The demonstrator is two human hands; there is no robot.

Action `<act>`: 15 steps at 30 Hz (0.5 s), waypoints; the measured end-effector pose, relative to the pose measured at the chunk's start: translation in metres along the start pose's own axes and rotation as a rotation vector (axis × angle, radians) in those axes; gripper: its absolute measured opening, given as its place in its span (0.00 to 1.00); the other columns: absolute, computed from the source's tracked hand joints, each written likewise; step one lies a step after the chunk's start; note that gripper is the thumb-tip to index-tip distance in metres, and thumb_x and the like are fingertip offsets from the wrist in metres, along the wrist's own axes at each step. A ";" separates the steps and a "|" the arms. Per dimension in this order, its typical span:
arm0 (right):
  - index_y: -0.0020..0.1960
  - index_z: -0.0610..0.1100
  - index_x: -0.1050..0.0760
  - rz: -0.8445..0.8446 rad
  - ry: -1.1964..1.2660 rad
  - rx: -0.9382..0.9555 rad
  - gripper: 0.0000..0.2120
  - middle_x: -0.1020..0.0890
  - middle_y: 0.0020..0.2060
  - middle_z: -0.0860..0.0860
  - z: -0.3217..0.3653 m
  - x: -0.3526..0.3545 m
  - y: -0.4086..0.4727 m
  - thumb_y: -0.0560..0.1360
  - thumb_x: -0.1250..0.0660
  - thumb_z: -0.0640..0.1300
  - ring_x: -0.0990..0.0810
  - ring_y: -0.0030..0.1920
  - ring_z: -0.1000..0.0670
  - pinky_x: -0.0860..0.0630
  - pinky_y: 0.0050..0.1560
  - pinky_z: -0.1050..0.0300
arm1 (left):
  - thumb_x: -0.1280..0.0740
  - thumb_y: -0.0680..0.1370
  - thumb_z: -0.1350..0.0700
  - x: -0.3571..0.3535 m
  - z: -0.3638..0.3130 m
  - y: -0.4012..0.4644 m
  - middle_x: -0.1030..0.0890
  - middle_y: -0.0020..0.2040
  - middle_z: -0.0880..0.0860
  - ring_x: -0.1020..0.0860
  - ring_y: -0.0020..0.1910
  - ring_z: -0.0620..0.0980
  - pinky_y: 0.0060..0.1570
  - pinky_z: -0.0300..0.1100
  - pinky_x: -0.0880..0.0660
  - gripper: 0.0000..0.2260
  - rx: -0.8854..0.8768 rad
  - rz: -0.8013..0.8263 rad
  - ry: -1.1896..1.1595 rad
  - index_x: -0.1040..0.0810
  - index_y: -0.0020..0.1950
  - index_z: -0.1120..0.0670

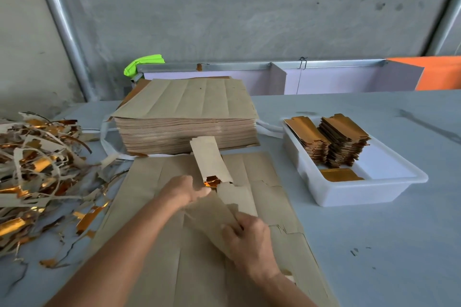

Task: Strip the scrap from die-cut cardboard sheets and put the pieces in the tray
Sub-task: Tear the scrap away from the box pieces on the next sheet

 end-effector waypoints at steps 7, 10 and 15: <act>0.43 0.39 0.20 -0.086 0.703 -0.472 0.05 0.16 0.35 0.41 -0.013 0.018 -0.007 0.75 0.33 0.39 0.17 0.36 0.39 0.21 0.31 0.50 | 0.28 0.68 0.39 -0.009 -0.036 0.000 0.41 0.69 0.59 0.31 0.62 0.59 0.54 0.49 0.29 0.40 -0.149 -0.518 -0.120 0.42 0.70 0.56; 0.45 0.40 0.20 -0.239 0.808 -0.494 0.03 0.15 0.35 0.43 -0.016 0.031 -0.007 0.74 0.31 0.40 0.16 0.38 0.41 0.19 0.36 0.47 | 0.30 0.71 0.39 -0.012 -0.050 0.013 0.47 0.74 0.59 0.40 0.69 0.59 0.63 0.48 0.34 0.39 -0.170 -0.391 0.048 0.44 0.74 0.53; 0.51 0.46 0.24 -0.433 0.876 -0.350 0.06 0.17 0.42 0.49 -0.013 0.081 0.010 0.75 0.33 0.38 0.19 0.41 0.50 0.22 0.39 0.54 | 0.32 0.75 0.45 -0.016 -0.039 0.037 0.27 0.63 0.61 0.29 0.64 0.58 0.58 0.47 0.30 0.25 0.007 -0.242 -0.035 0.31 0.64 0.59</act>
Point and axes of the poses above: each hand's wrist, its own y-axis towards the middle knuckle, its own x-axis out of the back of the hand, z = x × y, the point moved 1 cm from there along y, towards the middle knuckle
